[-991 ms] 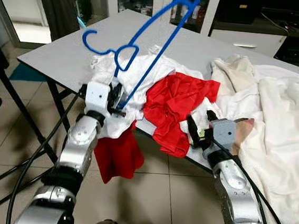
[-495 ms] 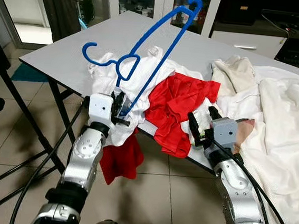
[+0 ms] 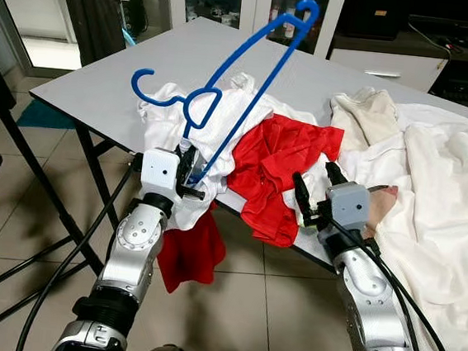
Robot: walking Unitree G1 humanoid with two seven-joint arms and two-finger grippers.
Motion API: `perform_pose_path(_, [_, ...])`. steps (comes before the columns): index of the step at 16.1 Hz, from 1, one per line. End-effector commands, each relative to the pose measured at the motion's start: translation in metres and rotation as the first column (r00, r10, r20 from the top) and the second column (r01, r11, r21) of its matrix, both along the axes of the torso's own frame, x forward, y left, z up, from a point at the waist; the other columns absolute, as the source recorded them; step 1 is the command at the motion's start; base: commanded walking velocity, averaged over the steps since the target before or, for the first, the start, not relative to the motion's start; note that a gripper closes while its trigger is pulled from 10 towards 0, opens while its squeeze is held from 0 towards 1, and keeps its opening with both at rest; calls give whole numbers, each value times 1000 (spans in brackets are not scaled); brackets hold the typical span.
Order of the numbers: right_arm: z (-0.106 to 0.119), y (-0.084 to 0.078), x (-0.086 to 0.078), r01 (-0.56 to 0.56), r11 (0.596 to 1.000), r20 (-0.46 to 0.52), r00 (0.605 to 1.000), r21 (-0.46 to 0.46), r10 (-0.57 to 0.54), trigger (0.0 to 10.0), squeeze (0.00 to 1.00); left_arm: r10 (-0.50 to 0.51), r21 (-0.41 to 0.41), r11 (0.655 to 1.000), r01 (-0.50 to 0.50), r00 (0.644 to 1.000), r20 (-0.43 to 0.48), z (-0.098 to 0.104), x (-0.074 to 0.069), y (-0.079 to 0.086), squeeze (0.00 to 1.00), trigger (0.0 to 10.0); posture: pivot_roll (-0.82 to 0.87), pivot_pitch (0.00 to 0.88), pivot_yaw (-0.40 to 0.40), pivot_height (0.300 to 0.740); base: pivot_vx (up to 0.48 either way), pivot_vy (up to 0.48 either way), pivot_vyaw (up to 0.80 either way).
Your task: Hang hanger
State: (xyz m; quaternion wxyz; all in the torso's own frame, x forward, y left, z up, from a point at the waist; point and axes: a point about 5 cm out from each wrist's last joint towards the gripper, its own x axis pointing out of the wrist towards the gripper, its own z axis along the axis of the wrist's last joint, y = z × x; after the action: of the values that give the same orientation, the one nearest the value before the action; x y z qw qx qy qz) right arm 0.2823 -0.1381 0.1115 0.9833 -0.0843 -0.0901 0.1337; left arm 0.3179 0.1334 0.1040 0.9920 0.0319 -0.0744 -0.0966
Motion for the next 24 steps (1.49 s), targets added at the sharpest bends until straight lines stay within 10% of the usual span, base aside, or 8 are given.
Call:
perform_pose_path(1, [5,1,3,3,1000,26,1000,1,-3,10000,0,-22,18,1000,22,1000,-6,2,2,-4,0,10000,122,0,26,740,0,0,0])
perform_pose_path(11, [3,15,6,-140,983,-52,988,116,147,10000,0,-20,24,1000,20,1000,6,6,7,-3,0,10000,127,0,30,740,0,0,0])
perform_pose_path(14, [13,14,9,-152,988,15,988,6,151,10000,0,-19,39,999,19,1000,10,6,7,-2,0,10000,129,0,29,740,0,0,0])
perform_pose_path(24, [20,18,10,-181,983,35,983,-11,182,10000,0,-46,310,950,31,998,42,23,30,8,0,10000,113,0,30,740,0,0,0])
